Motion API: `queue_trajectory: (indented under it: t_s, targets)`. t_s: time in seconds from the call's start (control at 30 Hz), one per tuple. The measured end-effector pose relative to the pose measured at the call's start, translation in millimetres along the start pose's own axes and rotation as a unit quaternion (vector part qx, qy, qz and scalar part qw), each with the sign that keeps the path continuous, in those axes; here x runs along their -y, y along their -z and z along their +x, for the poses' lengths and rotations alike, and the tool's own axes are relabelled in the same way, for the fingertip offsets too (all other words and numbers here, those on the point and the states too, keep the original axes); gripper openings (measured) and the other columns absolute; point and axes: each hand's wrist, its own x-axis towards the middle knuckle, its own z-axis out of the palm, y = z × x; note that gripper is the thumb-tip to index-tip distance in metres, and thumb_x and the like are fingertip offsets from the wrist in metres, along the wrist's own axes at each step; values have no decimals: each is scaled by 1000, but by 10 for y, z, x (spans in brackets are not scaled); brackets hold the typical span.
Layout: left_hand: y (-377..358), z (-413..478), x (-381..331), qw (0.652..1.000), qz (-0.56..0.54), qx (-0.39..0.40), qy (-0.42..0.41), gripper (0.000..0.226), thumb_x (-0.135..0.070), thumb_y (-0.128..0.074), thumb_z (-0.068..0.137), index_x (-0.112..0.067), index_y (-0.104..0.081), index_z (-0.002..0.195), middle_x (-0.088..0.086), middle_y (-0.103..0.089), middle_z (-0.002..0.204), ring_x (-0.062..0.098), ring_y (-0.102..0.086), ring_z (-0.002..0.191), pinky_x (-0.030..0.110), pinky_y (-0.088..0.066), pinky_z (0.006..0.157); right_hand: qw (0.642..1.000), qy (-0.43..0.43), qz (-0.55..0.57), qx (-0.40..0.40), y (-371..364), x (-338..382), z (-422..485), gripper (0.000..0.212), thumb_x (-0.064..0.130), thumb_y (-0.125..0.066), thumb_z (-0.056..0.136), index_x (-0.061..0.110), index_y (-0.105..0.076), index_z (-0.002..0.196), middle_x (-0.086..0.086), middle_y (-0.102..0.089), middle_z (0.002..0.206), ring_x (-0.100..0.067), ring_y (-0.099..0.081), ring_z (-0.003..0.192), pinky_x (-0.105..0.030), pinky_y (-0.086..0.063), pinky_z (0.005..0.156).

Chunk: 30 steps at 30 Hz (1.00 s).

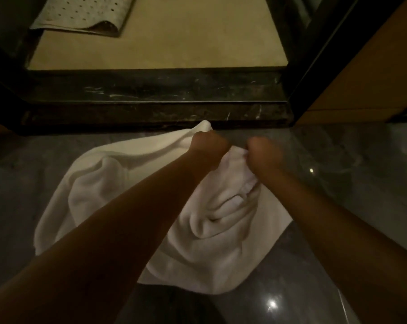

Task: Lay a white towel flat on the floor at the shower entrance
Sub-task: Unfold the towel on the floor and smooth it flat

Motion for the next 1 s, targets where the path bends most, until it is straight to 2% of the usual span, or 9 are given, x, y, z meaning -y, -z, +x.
queue_trajectory:
  t_s: [0.13, 0.27, 0.37, 0.47, 0.6, 0.7, 0.8, 0.9, 1.0]
  targets:
    - [15, 78, -94, 998, -49, -27, -23, 41, -28, -60, 88, -23, -50, 127, 4, -54, 120, 23, -51, 109, 35, -45, 85, 996, -23, -32, -83, 299, -387, 260, 12, 5, -52, 88, 6, -62, 95, -21, -63, 104, -39, -60, 99, -42, -49, 78]
    - [-54, 142, -132, 995, -102, -1, 15, 38, -28, -61, 88, -22, -53, 124, 4, -57, 116, 21, -55, 100, 36, -50, 85, 991, -17, -11, -135, 412, -601, 477, 18, 1, -55, 86, 7, -60, 102, -19, -59, 107, -38, -58, 98, -44, -51, 76]
    - [-134, 152, -129, 994, -103, 1, 23, 40, -31, -61, 87, -24, -52, 125, 5, -53, 119, 21, -54, 101, 38, -48, 84, 997, 6, 43, -56, 235, -531, 516, 31, 9, -53, 89, 14, -53, 119, -17, -51, 123, -38, -52, 110, -44, -46, 87]
    - [-198, 158, -92, 995, -100, 6, 20, 50, -34, -62, 85, -28, -46, 131, 7, -44, 132, 26, -48, 114, 43, -45, 90, 998, 25, 6, 56, 21, -479, 488, 56, 19, -56, 88, 17, -35, 140, -17, -34, 143, -39, -35, 129, -46, -34, 105]
    - [-209, 104, -55, 994, -100, -9, 40, 39, -32, -62, 84, -24, -53, 122, 6, -51, 118, 21, -51, 98, 36, -44, 76, 998, 19, 46, 42, -70, -509, 379, 63, 22, -49, 92, 26, -19, 147, -7, -13, 155, -36, -27, 134, -52, -35, 104]
    - [-269, -35, -158, 993, -100, -54, 42, 29, -31, -55, 88, -23, -57, 116, 2, -55, 107, 20, -53, 93, 33, -42, 72, 997, 54, 44, -33, -31, -513, 216, 47, 17, -47, 93, 20, -38, 138, -10, -28, 148, -35, -42, 123, -48, -43, 94]
    - [-350, -261, -276, 985, -150, -72, 54, 30, -25, -52, 88, -24, -55, 118, 1, -55, 109, 19, -53, 94, 33, -46, 75, 989, 118, 48, -80, -1, -539, -65, 29, 11, -50, 90, 14, -54, 119, -11, -46, 124, -31, -55, 100, -44, -50, 78]
    - [-442, -540, -344, 981, -169, -87, 30, 38, -18, -52, 83, -21, -51, 121, 2, -54, 114, 20, -51, 97, 35, -49, 77, 985, 166, 21, -50, -48, -647, -412, 23, 15, -49, 90, 15, -54, 112, -9, -53, 111, -28, -57, 87, -38, -48, 66]
    - [-493, -772, -417, 980, -173, -101, 12, 45, -15, -53, 81, -19, -48, 126, 3, -54, 119, 22, -51, 102, 36, -50, 78, 975, 204, -90, 9, -121, -766, -691, 28, 18, -43, 93, 18, -50, 119, -8, -59, 108, -29, -60, 84, -33, -44, 62]
